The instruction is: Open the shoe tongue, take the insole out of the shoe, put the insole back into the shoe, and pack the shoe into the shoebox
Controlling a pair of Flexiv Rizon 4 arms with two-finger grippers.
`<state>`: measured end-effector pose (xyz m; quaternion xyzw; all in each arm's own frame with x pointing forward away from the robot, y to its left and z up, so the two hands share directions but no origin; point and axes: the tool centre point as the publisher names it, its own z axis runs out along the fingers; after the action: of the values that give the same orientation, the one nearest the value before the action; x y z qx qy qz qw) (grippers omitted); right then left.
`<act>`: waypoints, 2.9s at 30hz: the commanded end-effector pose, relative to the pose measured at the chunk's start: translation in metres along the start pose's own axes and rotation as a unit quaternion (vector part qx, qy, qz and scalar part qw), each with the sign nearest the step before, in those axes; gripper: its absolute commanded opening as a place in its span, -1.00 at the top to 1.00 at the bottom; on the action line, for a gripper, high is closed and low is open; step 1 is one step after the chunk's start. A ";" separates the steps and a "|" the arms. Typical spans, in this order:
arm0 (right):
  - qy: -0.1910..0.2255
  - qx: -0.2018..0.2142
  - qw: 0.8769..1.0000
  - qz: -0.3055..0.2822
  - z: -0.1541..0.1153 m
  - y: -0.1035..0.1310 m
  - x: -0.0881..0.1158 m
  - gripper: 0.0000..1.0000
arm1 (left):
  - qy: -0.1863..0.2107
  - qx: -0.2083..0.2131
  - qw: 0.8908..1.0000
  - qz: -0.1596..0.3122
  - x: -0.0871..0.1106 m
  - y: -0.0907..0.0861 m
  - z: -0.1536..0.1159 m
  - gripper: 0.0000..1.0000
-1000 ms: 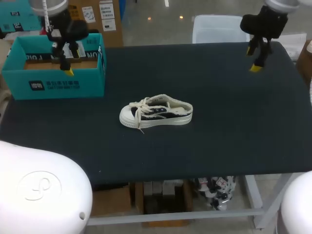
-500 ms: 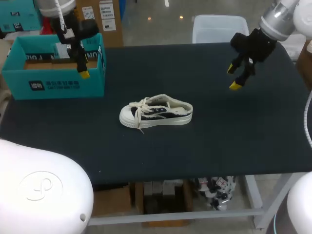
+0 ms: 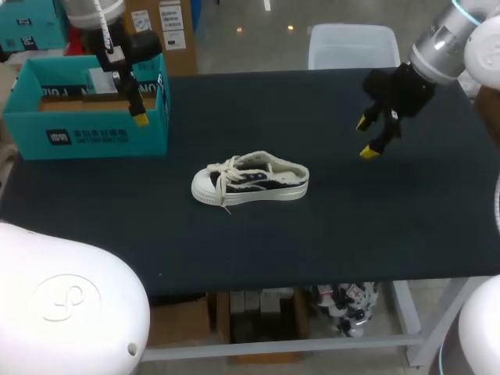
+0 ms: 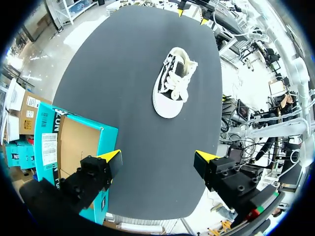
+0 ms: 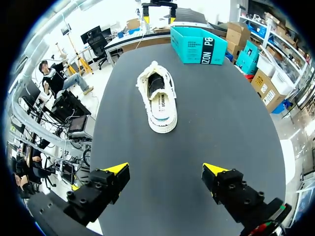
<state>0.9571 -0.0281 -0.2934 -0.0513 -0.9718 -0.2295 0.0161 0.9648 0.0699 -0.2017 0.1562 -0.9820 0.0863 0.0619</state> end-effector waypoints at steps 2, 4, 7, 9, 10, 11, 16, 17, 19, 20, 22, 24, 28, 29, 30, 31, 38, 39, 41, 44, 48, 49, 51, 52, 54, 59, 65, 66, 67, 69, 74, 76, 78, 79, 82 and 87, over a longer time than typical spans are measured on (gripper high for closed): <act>0.002 0.000 1.000 0.000 -0.001 0.000 -0.001 -1.00 | -0.001 0.001 1.000 0.000 0.000 0.000 0.000 -1.00; -0.008 -0.003 1.000 0.012 0.000 0.001 -0.003 -1.00 | -0.003 0.007 1.000 -0.025 0.001 -0.008 -0.001 -1.00; -0.029 -0.012 0.999 0.016 0.013 0.005 -0.006 -1.00 | 0.013 0.024 0.994 -0.106 0.008 -0.030 0.002 -1.00; -0.035 -0.010 0.999 0.012 0.026 0.011 -0.006 -1.00 | 0.019 0.025 0.987 -0.155 0.013 -0.042 0.005 -1.00; -0.040 -0.007 0.999 0.010 0.031 0.013 -0.007 -1.00 | 0.021 0.023 0.983 -0.181 0.015 -0.047 0.006 -1.00; -0.043 -0.016 0.999 0.005 0.035 0.013 -0.009 -1.00 | 0.018 0.019 0.979 -0.203 0.016 -0.052 0.007 -1.00; -0.063 -0.043 0.997 -0.007 0.054 0.023 -0.006 -1.00 | 0.007 0.001 0.958 -0.285 0.027 -0.070 0.011 -1.00; -0.065 -0.045 0.997 -0.008 0.056 0.024 -0.006 -1.00 | -0.001 -0.001 0.956 -0.293 0.029 -0.072 0.013 -1.00; -0.069 -0.050 0.996 -0.014 0.065 0.029 -0.005 -1.00 | -0.006 -0.008 0.950 -0.313 0.035 -0.078 0.018 -1.00; -0.072 -0.053 0.996 -0.018 0.068 0.031 -0.004 -1.00 | -0.008 -0.007 0.946 -0.324 0.036 -0.080 0.019 -1.00; -0.073 -0.058 0.995 -0.021 0.075 0.033 -0.003 -1.00 | -0.001 -0.014 0.941 -0.339 0.037 -0.084 0.025 -1.00; -0.076 -0.062 0.995 -0.024 0.081 0.034 -0.002 -1.00 | 0.013 -0.017 0.937 -0.349 0.037 -0.087 0.031 -1.00; -0.077 -0.076 0.994 -0.026 0.096 0.035 -0.001 -1.00 | 0.003 -0.027 0.938 -0.347 0.042 -0.095 0.046 -1.00; -0.077 -0.078 0.994 -0.027 0.099 0.035 -0.001 -1.00 | 0.003 -0.027 0.938 -0.347 0.042 -0.095 0.046 -1.00; -0.076 -0.082 0.993 -0.029 0.101 0.036 -0.002 -1.00 | 0.003 -0.027 0.938 -0.347 0.042 -0.095 0.046 -1.00; -0.075 -0.083 0.993 -0.030 0.104 0.037 -0.001 -1.00 | 0.003 -0.027 0.938 -0.347 0.042 -0.095 0.046 -1.00; -0.069 -0.091 0.993 -0.032 0.117 0.045 0.000 -1.00 | 0.003 -0.027 0.938 -0.347 0.042 -0.095 0.046 -1.00; -0.068 -0.096 0.993 -0.030 0.119 0.046 0.000 -1.00 | 0.003 -0.027 0.938 -0.347 0.042 -0.095 0.046 -1.00; -0.065 -0.103 0.992 -0.027 0.123 0.048 0.001 -1.00 | -0.024 -0.009 0.922 -0.386 0.043 -0.099 0.049 -1.00; -0.054 -0.105 0.993 -0.022 0.131 0.053 0.001 -1.00 | -0.061 0.025 0.886 -0.459 0.052 -0.109 0.063 -1.00; -0.046 -0.108 0.993 -0.015 0.138 0.053 0.001 -1.00 | -0.063 0.045 0.870 -0.486 0.064 -0.116 0.077 -1.00; -0.044 -0.110 0.993 -0.012 0.139 0.053 0.001 -1.00 | -0.054 0.047 0.868 -0.491 0.065 -0.118 0.078 -1.00; -0.044 -0.112 0.993 -0.006 0.141 0.053 0.001 -1.00 | -0.052 0.048 0.869 -0.490 0.069 -0.120 0.081 -1.00; -0.044 -0.113 0.993 -0.004 0.142 0.053 0.001 -1.00 | -0.046 0.047 0.869 -0.491 0.070 -0.121 0.082 -1.00; -0.044 -0.116 0.992 0.001 0.143 0.053 0.000 -1.00 | -0.044 0.049 0.867 -0.494 0.070 -0.122 0.085 -1.00; -0.040 -0.122 0.992 0.003 0.149 0.056 -0.002 -1.00 | -0.032 0.056 0.857 -0.511 0.066 -0.125 0.090 -1.00; -0.025 -0.133 0.991 0.004 0.163 0.058 -0.002 -1.00 | -0.042 0.048 0.851 -0.522 0.065 -0.133 0.100 -1.00; -0.024 -0.135 0.991 0.004 0.165 0.058 -0.002 -1.00 | -0.046 0.049 0.850 -0.523 0.064 -0.134 0.101 -1.00; -0.022 -0.136 0.990 0.005 0.167 0.059 -0.002 -1.00 | -0.048 0.049 0.849 -0.523 0.064 -0.135 0.102 -1.00; -0.018 -0.139 0.990 0.006 0.171 0.060 -0.003 -1.00 | -0.050 0.048 0.850 -0.523 0.064 -0.138 0.105 -1.00; -0.010 -0.150 0.989 0.005 0.179 0.065 -0.005 -1.00 | -0.053 0.041 0.850 -0.523 0.064 -0.142 0.111 -1.00; -0.007 -0.152 0.988 0.003 0.181 0.067 -0.005 -1.00 | -0.053 0.039 0.849 -0.524 0.063 -0.144 0.113 -1.00; -0.004 -0.155 0.988 0.002 0.183 0.069 -0.005 -1.00 | -0.055 0.039 0.848 -0.526 0.062 -0.146 0.115 -1.00; -0.003 -0.157 0.988 0.000 0.184 0.070 -0.005 -1.00 | -0.056 0.038 0.847 -0.527 0.061 -0.147 0.117 -1.00; 0.001 -0.160 0.987 -0.001 0.185 0.071 -0.004 -1.00 | -0.058 0.033 0.847 -0.527 0.060 -0.148 0.121 -1.00; 0.005 -0.163 0.987 -0.001 0.182 0.072 -0.001 -1.00 | -0.058 0.029 0.849 -0.525 0.060 -0.149 0.125 -1.00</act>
<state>0.9614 0.1179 -0.4253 -0.0535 -0.9215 -0.3846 0.0074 0.9407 -0.1081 -0.2899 0.6547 -0.7524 0.0637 0.0354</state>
